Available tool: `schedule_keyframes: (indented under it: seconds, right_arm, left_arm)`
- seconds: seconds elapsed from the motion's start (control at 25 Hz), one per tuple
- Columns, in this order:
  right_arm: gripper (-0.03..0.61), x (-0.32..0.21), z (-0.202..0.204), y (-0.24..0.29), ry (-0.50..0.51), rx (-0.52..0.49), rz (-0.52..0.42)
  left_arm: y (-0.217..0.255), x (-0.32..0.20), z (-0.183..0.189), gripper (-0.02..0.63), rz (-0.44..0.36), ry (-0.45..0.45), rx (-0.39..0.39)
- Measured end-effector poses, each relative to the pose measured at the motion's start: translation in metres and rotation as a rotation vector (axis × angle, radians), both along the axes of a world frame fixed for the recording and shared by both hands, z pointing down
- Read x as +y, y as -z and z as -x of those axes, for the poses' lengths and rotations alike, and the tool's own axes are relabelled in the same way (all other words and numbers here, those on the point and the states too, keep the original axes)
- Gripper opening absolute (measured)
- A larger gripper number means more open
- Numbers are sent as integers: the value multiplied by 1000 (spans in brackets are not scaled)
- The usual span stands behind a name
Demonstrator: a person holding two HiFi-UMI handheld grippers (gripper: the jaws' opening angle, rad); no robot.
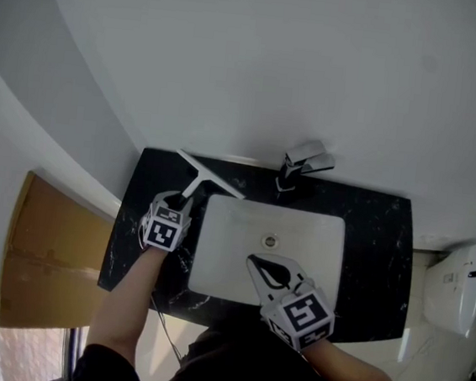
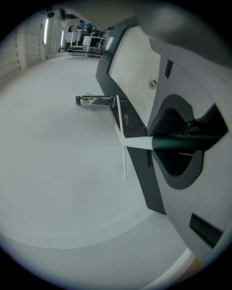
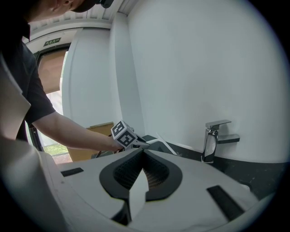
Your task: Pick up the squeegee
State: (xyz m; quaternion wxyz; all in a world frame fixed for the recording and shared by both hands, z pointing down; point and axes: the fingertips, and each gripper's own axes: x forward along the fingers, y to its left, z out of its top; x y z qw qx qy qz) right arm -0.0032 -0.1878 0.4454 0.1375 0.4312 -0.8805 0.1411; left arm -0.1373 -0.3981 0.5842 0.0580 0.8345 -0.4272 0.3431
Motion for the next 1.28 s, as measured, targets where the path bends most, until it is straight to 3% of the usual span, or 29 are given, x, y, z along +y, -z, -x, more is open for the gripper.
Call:
schedule_keyframes:
  seconds: [0.28,0.84,1.28]
  right_arm:
    - [-6,28,-18,20,36,-9,-43]
    - [-6,114,-67,31,135,-29,-100]
    - [-6,130,-48,45,146,-50,-177]
  left_arm:
    - [59,50,-16,98,-75,31,40]
    - [162,220,-48,98,-226,96,109]
    - [189,285,-35,98,-297,118,171]
